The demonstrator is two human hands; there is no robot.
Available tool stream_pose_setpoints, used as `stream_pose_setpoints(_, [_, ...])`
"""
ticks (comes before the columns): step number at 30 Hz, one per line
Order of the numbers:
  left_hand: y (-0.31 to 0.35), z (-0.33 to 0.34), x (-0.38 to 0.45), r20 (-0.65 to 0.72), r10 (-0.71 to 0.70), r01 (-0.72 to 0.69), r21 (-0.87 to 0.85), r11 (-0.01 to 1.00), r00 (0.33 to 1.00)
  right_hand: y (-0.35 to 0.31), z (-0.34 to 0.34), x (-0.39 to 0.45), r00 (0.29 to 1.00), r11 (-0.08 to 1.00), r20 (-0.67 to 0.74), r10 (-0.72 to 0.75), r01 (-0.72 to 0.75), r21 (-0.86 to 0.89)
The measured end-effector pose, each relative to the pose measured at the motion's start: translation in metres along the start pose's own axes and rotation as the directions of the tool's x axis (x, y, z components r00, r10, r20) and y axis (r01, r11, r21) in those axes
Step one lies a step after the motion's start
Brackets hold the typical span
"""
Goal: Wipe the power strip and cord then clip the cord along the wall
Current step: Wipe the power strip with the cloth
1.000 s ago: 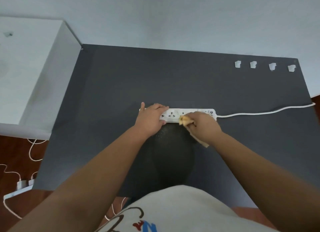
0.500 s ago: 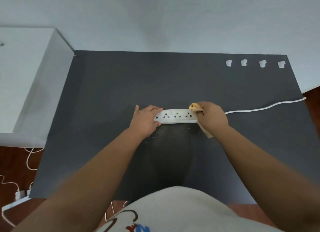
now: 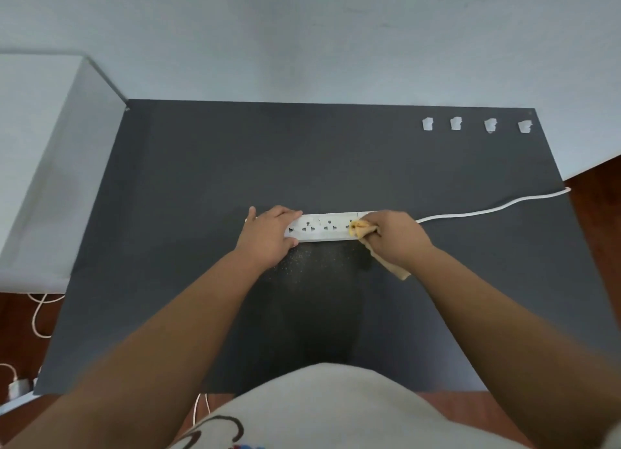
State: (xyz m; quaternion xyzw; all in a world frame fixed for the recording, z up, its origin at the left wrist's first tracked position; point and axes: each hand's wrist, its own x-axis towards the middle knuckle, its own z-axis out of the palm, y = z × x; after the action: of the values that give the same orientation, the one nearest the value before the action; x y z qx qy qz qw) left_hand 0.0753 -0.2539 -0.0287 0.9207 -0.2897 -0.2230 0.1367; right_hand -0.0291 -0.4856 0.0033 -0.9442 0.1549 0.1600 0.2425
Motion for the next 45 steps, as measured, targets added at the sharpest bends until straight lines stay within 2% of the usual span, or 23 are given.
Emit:
stream_pose_setpoints(2, [0.000,0.000,0.000,-0.005,-0.003,0.002,-0.010,1.000,1.000,0.000,-0.002,0.006,0.992,0.997,-0.104,0.071,-0.066,0.048])
stream_pose_setpoints(3, [0.001,0.000,-0.001,-0.007,-0.004,0.004,-0.007,1.000,1.000,0.000,-0.001,0.006,0.989,0.995,-0.114,0.091,-0.087,0.044])
stream_pose_setpoints(6, [0.001,-0.001,-0.001,-0.011,-0.002,0.002,-0.004,1.000,1.000,-0.001,0.008,-0.008,0.995,0.997,-0.072,0.063,-0.067,-0.044])
stream_pose_setpoints(9, [0.000,0.002,0.000,-0.039,0.002,-0.002,-0.009,1.000,0.999,-0.007,0.013,-0.014,0.997,0.999,-0.055,0.053,-0.053,0.004])
stream_pose_setpoints(13, [-0.002,0.004,0.004,-0.041,0.002,-0.003,-0.019,1.000,0.999,-0.017,0.023,0.012,0.964,0.985,-0.209,0.164,-0.146,0.097])
stream_pose_setpoints(15, [-0.003,0.005,0.002,-0.032,0.003,-0.004,-0.022,1.000,0.999,-0.034,0.035,0.014,0.983,0.993,-0.148,0.106,-0.097,0.066])
stream_pose_setpoints(17, [-0.005,0.007,-0.002,-0.046,0.003,-0.004,-0.022,1.000,0.999,-0.053,0.049,0.006,0.997,0.997,-0.029,-0.069,0.070,0.020])
stream_pose_setpoints(18, [-0.007,0.007,-0.004,-0.052,-0.003,0.001,-0.021,1.000,0.999,-0.059,0.051,0.003,0.993,0.993,-0.037,-0.112,0.113,0.026])
stream_pose_setpoints(19, [-0.008,0.007,-0.004,-0.054,-0.004,0.003,-0.027,1.000,0.999,-0.057,0.050,0.006,0.994,0.996,-0.093,-0.061,0.067,0.065])
stream_pose_setpoints(21, [-0.008,0.005,-0.002,-0.044,-0.003,0.002,-0.031,1.000,0.999,-0.044,0.046,0.015,0.960,0.980,-0.235,0.154,-0.118,0.160])
stream_pose_setpoints(22, [-0.006,0.004,-0.001,-0.041,0.000,-0.002,-0.031,1.000,0.999,-0.039,0.044,0.016,0.946,0.975,-0.258,0.194,-0.158,0.157])
stream_pose_setpoints(23, [-0.004,0.003,0.000,-0.040,0.001,-0.003,-0.033,0.999,0.999,-0.038,0.043,0.015,0.963,0.986,-0.224,0.152,-0.133,0.096])
stream_pose_setpoints(24, [-0.004,0.003,0.002,-0.040,-0.001,0.000,-0.034,0.999,0.999,-0.043,0.045,0.011,0.987,0.998,-0.148,0.055,-0.049,0.041])
stream_pose_setpoints(26, [-0.003,0.003,0.002,-0.043,-0.008,0.007,-0.030,1.000,0.999,-0.057,0.050,-0.002,0.989,0.988,-0.023,-0.149,0.148,-0.032])
stream_pose_setpoints(27, [-0.003,0.001,0.003,-0.035,-0.010,0.009,-0.025,1.000,0.999,-0.056,0.046,-0.004,0.986,0.987,-0.043,-0.158,0.158,-0.015])
stream_pose_setpoints(28, [-0.001,0.000,0.003,-0.020,-0.012,0.011,-0.019,1.000,1.000,-0.050,0.038,-0.001,0.989,0.995,-0.123,-0.088,0.092,0.028])
stream_pose_setpoints(30, [0.004,-0.002,0.003,-0.005,-0.018,0.018,0.012,1.000,1.000,-0.023,0.019,0.007,0.946,0.986,-0.297,0.127,-0.086,0.146])
stream_pose_setpoints(31, [0.007,-0.002,0.002,-0.005,-0.020,0.020,0.040,0.999,1.000,-0.007,0.012,0.009,0.927,0.979,-0.329,0.182,-0.139,0.150])
stream_pose_setpoints(33, [0.016,-0.001,0.004,-0.015,-0.003,0.005,0.091,0.996,1.000,0.016,0.005,0.005,0.933,0.981,-0.305,0.192,-0.171,0.096])
stream_pose_setpoints(36, [0.038,0.007,0.011,-0.029,0.074,-0.070,0.109,0.992,0.997,0.022,0.011,0.000,0.958,0.987,-0.243,0.152,-0.136,0.081])
stream_pose_setpoints(42, [0.070,0.023,0.026,-0.014,0.216,-0.212,0.136,0.968,0.976,0.014,0.016,0.007,0.946,0.983,-0.266,0.183,-0.170,0.074])
stream_pose_setpoints(45, [0.066,0.025,0.028,-0.012,0.210,-0.207,0.107,0.972,0.978,0.017,0.006,-0.004,0.977,0.980,-0.127,0.169,-0.180,-0.080])
